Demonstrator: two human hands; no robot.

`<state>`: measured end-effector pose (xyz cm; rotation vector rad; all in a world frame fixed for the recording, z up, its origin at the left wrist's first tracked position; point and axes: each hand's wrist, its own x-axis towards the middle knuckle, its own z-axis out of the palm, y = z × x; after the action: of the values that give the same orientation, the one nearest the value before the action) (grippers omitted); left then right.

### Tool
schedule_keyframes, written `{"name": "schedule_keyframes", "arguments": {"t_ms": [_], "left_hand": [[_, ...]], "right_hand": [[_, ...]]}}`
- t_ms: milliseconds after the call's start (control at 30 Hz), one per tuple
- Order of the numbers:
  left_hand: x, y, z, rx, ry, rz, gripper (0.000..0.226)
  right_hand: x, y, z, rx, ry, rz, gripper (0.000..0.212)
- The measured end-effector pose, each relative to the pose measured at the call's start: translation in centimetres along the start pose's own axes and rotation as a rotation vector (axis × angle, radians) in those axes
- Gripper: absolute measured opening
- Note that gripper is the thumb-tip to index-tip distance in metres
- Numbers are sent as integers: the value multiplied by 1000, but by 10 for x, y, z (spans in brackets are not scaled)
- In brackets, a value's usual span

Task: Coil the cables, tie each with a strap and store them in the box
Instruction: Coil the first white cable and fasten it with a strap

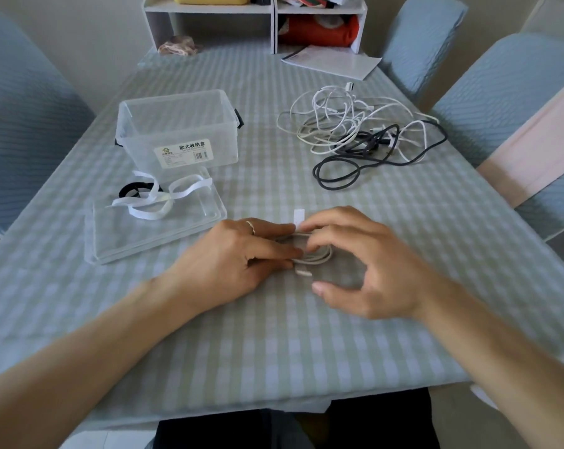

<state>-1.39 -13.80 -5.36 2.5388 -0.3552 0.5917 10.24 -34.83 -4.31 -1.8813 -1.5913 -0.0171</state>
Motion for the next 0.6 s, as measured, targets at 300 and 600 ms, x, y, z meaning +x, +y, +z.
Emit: {"name": "schedule_keyframes", "arguments": {"t_ms": [300,600], "left_hand": [[-2,3,-1,-142,38,-243,17],[-4,9,-1,-110,41,-187,17]], "right_hand": [[7,-3,18,68,201,45,12],[22,1,18,65,126,304,9]]}}
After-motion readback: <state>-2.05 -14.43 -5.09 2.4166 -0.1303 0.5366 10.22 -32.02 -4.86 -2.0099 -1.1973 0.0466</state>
